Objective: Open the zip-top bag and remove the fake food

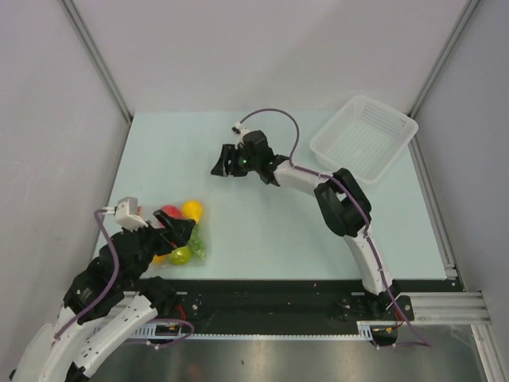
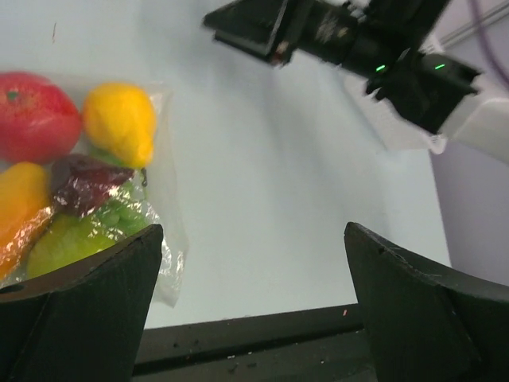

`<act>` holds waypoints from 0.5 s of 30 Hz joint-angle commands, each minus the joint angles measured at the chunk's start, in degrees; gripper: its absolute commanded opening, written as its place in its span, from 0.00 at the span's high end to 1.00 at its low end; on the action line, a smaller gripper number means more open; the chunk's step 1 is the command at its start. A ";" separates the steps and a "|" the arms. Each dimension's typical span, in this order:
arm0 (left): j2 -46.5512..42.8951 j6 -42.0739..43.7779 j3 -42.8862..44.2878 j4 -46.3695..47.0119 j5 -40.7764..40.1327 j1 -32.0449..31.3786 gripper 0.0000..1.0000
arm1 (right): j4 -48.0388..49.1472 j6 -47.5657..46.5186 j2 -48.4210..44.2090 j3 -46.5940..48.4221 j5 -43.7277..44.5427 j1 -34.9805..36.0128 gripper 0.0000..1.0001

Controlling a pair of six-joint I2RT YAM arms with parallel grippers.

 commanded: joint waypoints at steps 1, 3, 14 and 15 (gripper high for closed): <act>5.11 -4.36 -0.13 -2.20 -0.43 0.27 0.00 | -12.76 -8.59 -7.75 -0.44 -0.54 -1.44 0.33; 5.90 -4.89 0.22 -2.30 -0.34 0.27 0.00 | -11.62 -10.78 -12.08 -8.96 -1.77 -0.13 0.21; -3.94 -4.01 1.36 3.16 -4.30 0.27 0.01 | 7.16 1.50 -31.34 -38.52 -1.34 20.77 0.31; -4.11 -3.92 1.80 2.37 -5.08 0.27 0.01 | 9.37 2.21 -31.26 -40.01 -0.81 22.37 0.32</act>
